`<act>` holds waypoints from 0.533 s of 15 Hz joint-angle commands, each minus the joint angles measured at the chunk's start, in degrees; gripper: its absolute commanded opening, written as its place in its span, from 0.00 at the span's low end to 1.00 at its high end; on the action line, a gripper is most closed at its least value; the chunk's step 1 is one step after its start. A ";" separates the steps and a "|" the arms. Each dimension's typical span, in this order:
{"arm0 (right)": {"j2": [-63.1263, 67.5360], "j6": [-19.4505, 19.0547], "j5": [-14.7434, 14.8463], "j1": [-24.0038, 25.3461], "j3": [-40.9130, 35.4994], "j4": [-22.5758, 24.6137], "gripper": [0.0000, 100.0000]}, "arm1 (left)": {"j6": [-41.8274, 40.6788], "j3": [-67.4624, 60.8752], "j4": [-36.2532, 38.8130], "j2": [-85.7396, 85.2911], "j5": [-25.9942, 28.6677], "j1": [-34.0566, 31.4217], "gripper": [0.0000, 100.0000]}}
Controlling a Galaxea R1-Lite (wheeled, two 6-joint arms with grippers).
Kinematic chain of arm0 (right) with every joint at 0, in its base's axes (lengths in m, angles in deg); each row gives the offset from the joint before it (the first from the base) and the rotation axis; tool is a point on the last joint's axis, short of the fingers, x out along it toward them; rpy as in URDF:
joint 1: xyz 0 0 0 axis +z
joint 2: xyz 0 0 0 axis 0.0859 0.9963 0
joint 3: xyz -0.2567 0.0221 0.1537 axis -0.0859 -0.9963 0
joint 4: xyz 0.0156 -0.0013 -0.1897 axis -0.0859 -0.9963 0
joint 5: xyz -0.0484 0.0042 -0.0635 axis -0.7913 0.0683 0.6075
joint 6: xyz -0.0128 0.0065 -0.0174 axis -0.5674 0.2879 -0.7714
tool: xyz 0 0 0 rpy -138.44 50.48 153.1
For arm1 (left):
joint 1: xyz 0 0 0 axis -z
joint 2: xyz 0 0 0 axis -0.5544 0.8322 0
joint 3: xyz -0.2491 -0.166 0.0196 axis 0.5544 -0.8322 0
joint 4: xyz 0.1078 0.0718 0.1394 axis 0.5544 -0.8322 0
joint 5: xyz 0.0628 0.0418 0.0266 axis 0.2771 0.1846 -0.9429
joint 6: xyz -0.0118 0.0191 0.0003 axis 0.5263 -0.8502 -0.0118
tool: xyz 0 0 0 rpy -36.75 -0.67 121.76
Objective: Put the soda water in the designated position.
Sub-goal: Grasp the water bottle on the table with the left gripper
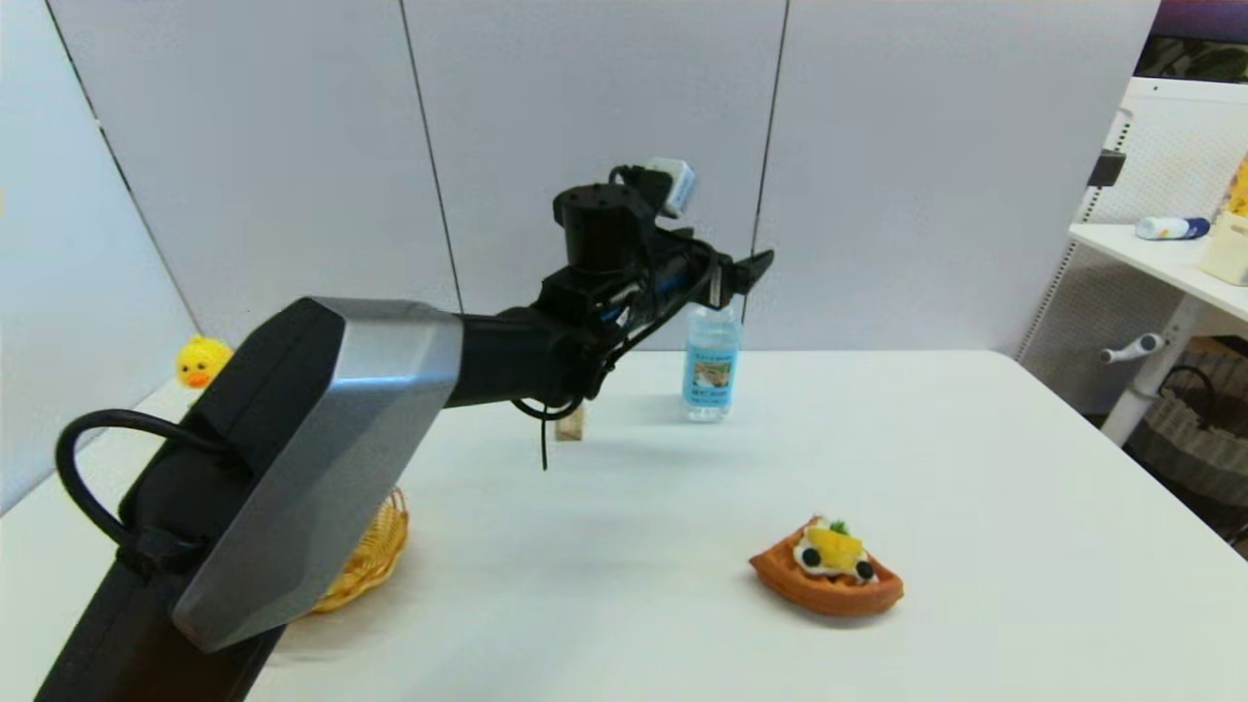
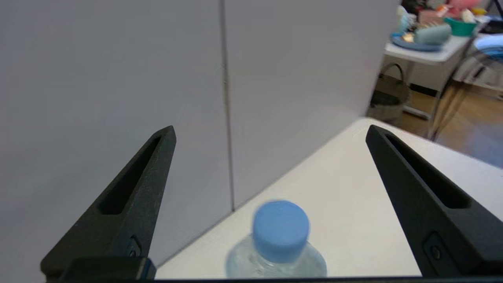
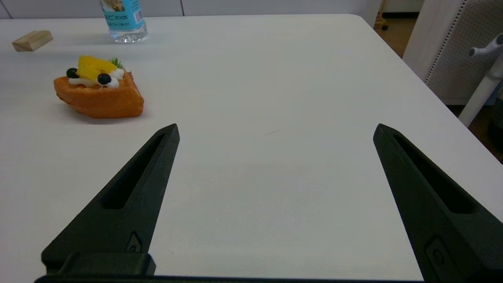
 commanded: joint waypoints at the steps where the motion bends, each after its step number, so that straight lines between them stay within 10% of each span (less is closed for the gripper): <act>1: 0.07 0.02 0.02 0.01 -0.01 -0.04 1.00 | 0.09 0.00 2.91 5.93 3.12 0.68 1.00; 8: 0.07 0.02 0.02 0.01 -0.01 0.04 1.00 | 0.44 0.09 3.79 9.10 2.95 0.42 1.00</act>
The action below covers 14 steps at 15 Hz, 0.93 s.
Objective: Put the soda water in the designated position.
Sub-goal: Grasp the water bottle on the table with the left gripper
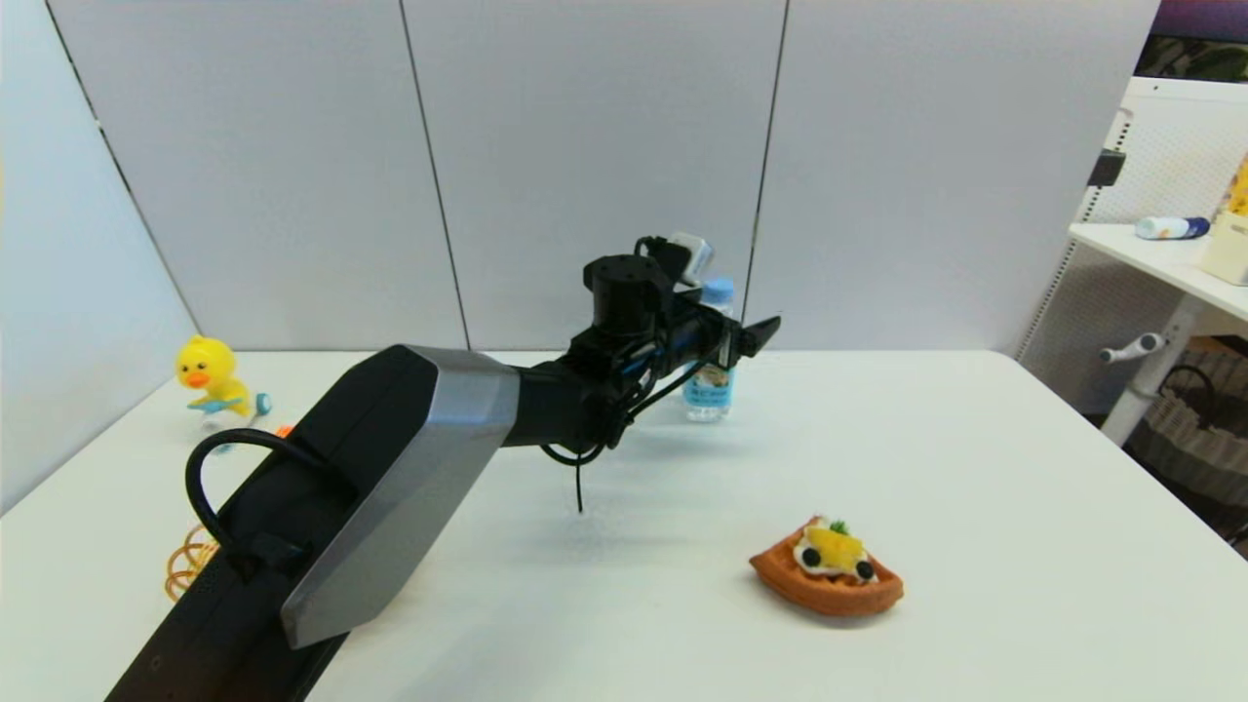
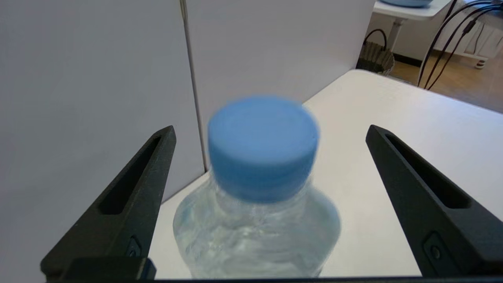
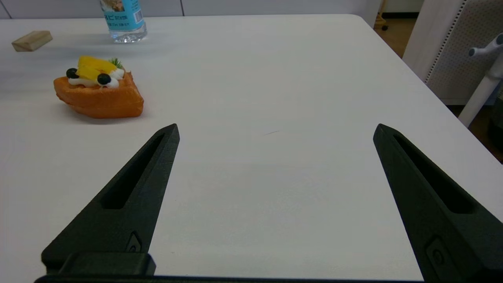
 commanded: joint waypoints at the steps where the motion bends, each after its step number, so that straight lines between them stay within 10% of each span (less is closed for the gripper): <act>1: 0.07 -0.02 0.00 0.01 -0.01 -0.04 1.00 | 0.19 0.09 0.23 1.78 0.06 -0.24 1.00; 12: 0.07 -0.02 0.00 0.01 -0.01 -0.04 1.00 | 1.95 0.09 0.32 3.89 -0.12 -0.95 1.00; 13: 0.07 -0.02 0.00 0.01 -0.01 -0.04 1.00 | 1.95 0.09 0.32 4.07 -0.12 -0.95 0.00; 14: 0.07 -0.02 0.00 0.01 -0.01 -0.04 1.00 | 1.86 0.09 0.32 4.16 -0.12 -0.95 0.00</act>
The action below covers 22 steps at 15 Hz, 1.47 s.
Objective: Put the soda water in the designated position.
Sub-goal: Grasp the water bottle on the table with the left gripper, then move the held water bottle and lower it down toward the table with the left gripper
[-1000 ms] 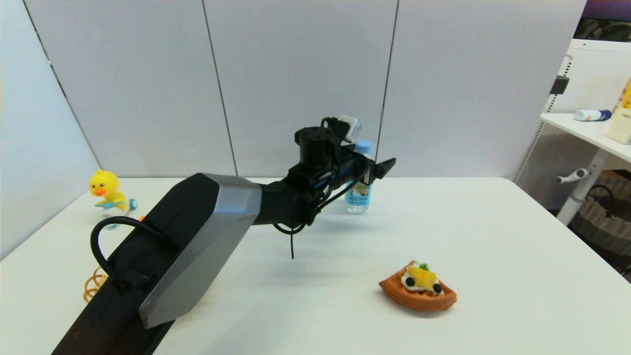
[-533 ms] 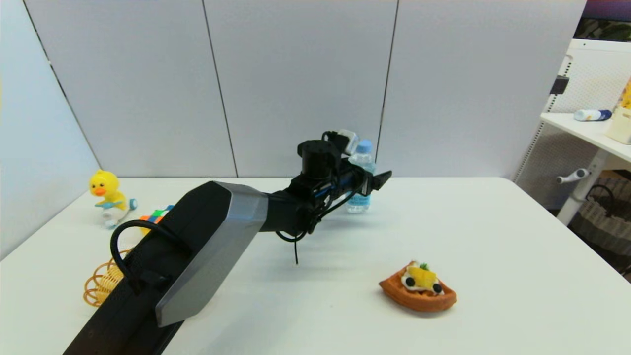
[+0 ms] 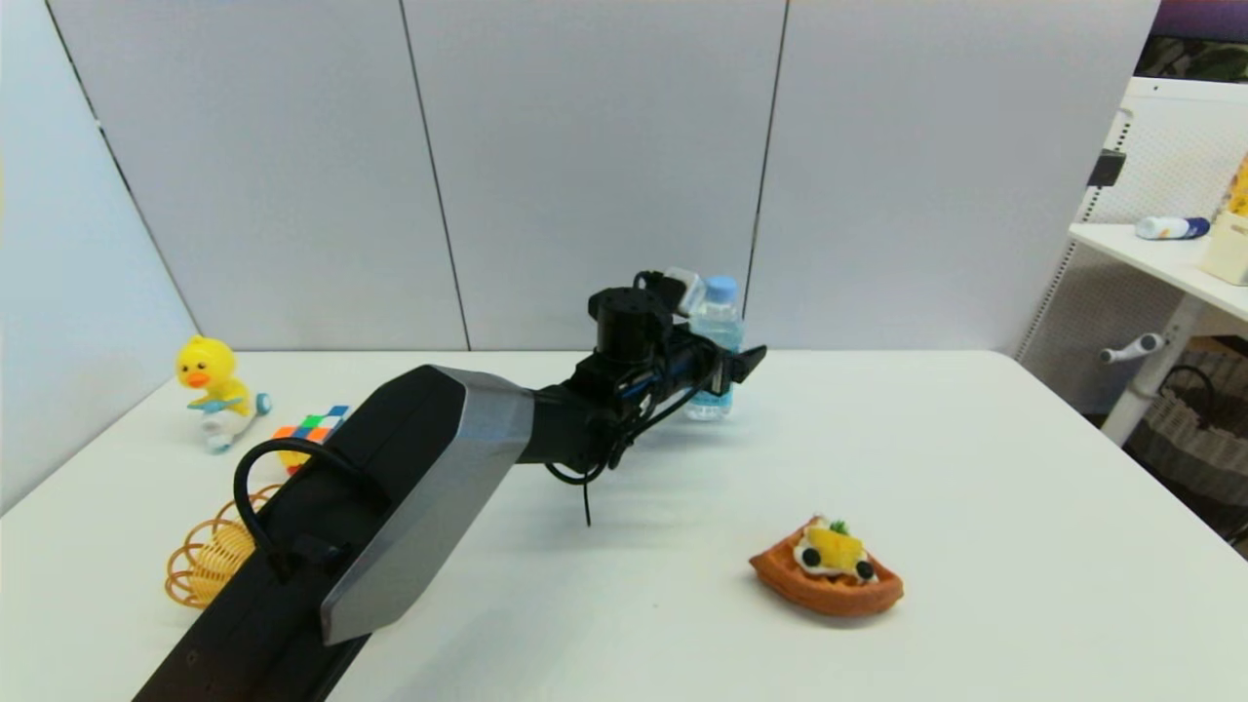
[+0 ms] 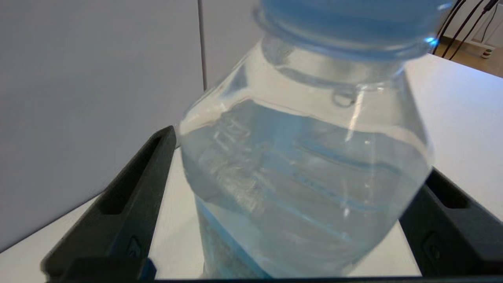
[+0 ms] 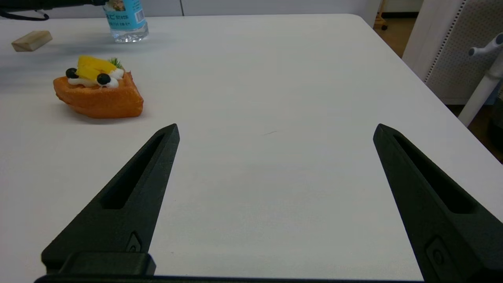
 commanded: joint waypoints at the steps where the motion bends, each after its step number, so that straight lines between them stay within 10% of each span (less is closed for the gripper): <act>1: 0.07 0.00 0.02 0.01 -0.01 0.08 1.00 | 0.05 -0.02 0.62 0.20 0.08 -0.07 0.00; 8: 0.07 0.00 0.02 0.01 -0.01 -0.01 1.00 | -0.13 -0.02 -0.26 -2.79 -0.27 -0.07 0.00; 15: 0.07 0.00 0.02 0.01 -0.01 -0.01 1.00 | -2.41 -1.42 -18.98 -24.94 -2.91 -0.33 0.00; 22: 0.07 0.00 0.02 0.01 -0.01 -0.01 1.00 | -10.50 -11.53 -37.08 -50.78 -18.64 -9.74 0.00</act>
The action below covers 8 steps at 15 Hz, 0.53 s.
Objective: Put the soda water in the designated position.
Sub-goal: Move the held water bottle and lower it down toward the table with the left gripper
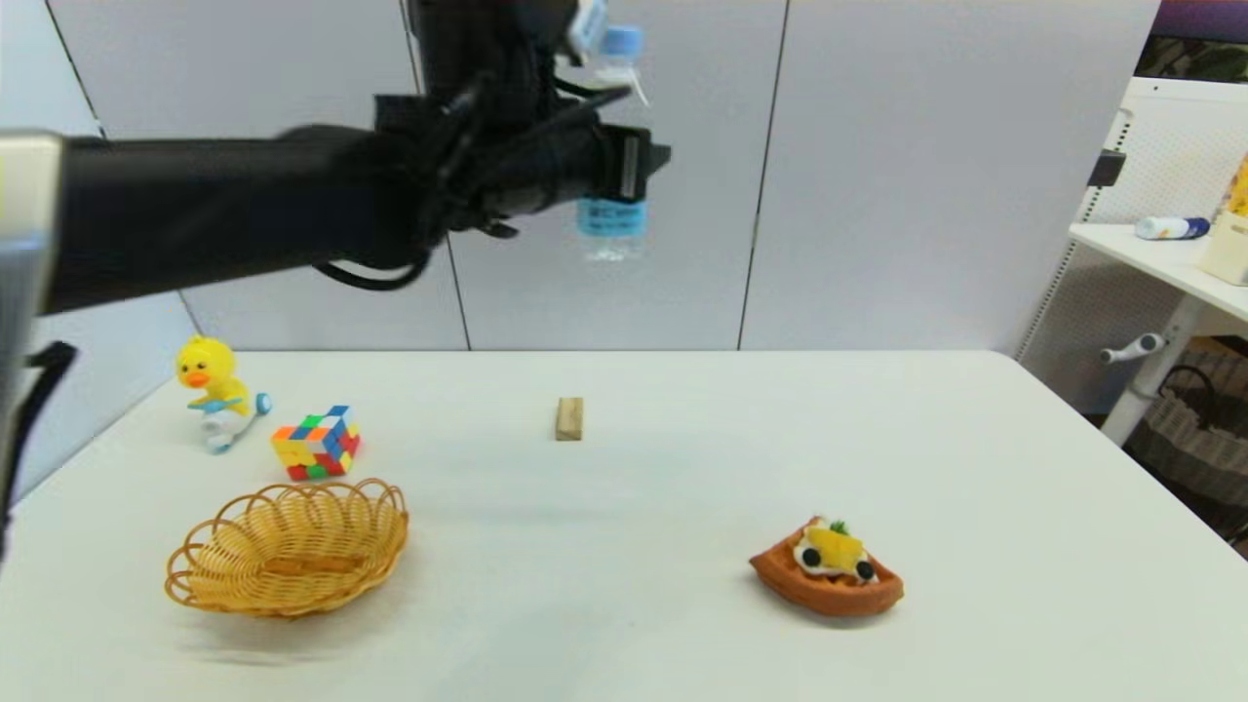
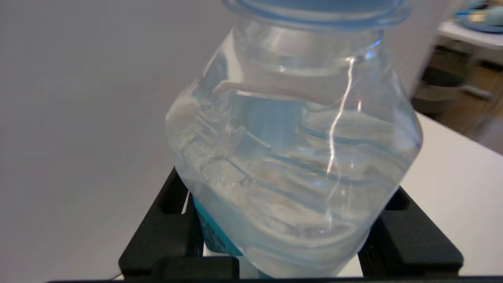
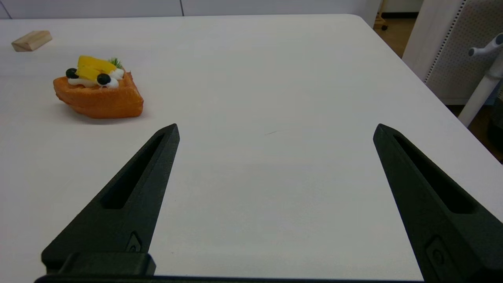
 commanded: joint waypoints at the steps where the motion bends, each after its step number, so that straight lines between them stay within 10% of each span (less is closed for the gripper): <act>1: 0.07 -0.02 0.00 0.01 -0.01 -0.04 1.00 | -4.23 -12.65 -7.29 -20.63 -5.27 -9.34 0.00; 8: 0.07 -0.02 0.00 0.01 -0.01 -0.04 1.00 | 0.60 -40.51 6.42 -31.27 6.07 -21.55 0.00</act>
